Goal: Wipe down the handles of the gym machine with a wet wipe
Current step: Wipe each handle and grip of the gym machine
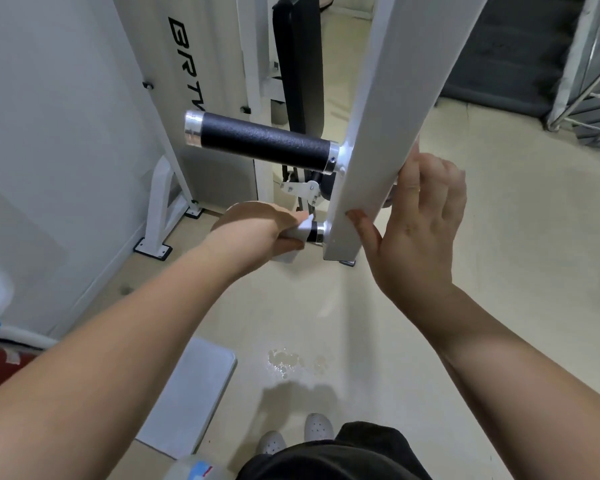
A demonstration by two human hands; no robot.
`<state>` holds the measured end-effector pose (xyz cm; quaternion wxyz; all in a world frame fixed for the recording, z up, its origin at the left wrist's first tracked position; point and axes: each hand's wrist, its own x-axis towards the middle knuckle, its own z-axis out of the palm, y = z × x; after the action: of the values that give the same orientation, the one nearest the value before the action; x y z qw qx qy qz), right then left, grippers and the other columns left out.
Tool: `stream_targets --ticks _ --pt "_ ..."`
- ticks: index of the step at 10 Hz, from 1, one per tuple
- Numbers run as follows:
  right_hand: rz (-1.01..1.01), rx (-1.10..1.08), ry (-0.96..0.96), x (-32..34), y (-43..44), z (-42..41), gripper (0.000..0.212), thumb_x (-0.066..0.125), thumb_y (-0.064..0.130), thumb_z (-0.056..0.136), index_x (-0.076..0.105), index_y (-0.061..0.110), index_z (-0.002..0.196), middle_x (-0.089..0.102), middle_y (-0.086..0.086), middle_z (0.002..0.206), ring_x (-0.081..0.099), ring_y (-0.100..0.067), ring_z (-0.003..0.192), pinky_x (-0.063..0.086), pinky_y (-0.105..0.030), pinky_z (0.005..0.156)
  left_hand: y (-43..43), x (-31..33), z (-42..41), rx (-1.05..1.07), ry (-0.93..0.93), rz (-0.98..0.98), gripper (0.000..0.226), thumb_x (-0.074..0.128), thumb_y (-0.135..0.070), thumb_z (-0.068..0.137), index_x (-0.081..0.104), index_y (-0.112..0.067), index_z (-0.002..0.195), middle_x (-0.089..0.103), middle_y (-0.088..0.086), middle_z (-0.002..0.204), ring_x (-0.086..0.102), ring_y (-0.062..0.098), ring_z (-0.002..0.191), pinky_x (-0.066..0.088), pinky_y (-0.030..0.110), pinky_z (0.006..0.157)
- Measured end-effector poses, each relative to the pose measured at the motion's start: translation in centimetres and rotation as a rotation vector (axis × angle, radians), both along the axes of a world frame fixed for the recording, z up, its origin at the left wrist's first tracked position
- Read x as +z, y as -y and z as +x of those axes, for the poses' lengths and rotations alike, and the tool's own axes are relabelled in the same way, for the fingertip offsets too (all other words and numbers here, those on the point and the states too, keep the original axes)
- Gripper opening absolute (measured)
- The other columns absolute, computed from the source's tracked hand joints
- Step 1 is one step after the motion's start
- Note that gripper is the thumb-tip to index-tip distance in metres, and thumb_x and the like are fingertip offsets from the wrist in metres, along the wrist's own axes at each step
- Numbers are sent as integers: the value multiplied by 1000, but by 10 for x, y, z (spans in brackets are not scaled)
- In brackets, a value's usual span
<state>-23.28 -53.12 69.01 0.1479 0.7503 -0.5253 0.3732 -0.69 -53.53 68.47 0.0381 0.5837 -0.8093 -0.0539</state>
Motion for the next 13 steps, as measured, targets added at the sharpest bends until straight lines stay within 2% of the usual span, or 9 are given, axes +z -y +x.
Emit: stream_targets --ticks 1,3,6,8,9,10,11,12,13 --pt "-21 41 40 -5 5 -3 83 68 47 93 27 8 153 47 -23 139 35 -37 132 23 -59 120 -9 2 18 57 -90 71 44 56 -45 100 51 -37 143 67 6 126 61 32 116 49 43 98" --pt "-56 84 101 -17 17 1 87 66 42 96 7 17 154 31 -20 149 25 -41 143 6 -57 124 -16 -3 36 49 -167 -160 42 64 -37 93 46 -42 131 75 5 106 68 34 91 58 44 75" --pt "-38 62 82 -17 27 7 85 62 40 99 0 25 155 19 -15 156 17 -49 149 5 -64 123 31 -3 10 18 -108 93 28 55 -40 100 54 -34 127 64 -10 107 60 22 102 44 30 87" --pt "21 2 77 -10 35 15 98 59 48 99 -16 30 159 19 -24 161 7 -49 153 2 -58 126 58 -1 46 -277 -185 157 15 44 -59 96 42 -63 110 46 -23 116 43 1 106 32 17 89" --pt "98 -88 90 -5 32 30 96 54 62 97 -9 18 155 12 -30 164 -3 -49 154 2 -61 126 72 -9 66 -539 -177 71 35 44 -69 94 61 -38 86 51 -22 87 45 3 81 35 23 75" --pt "164 -168 211 -4 25 48 98 54 61 95 -12 21 156 -2 -14 168 -16 -28 155 0 -46 129 87 -13 73 -669 -127 156 17 44 -49 105 56 -40 113 48 -38 97 45 -13 86 35 22 86" --pt "221 -260 336 0 15 61 104 67 43 94 -9 19 160 -10 21 162 -18 -13 155 -3 -14 123 101 6 71 -581 -244 367 38 48 -26 106 40 -42 139 58 -29 116 58 7 104 48 29 91" --pt "293 -369 385 9 6 67 107 71 32 94 -13 22 159 -15 32 154 -8 -15 158 0 -6 117 112 10 56 -642 -276 445 48 48 -27 106 37 -44 149 66 -1 125 60 25 113 49 42 102" --pt "335 -424 384 16 0 71 107 71 32 94 -18 28 154 -15 32 152 -4 -13 159 8 -14 117 113 3 51 -743 -315 439 52 49 -23 105 35 -47 149 64 -7 123 60 23 113 48 38 105"
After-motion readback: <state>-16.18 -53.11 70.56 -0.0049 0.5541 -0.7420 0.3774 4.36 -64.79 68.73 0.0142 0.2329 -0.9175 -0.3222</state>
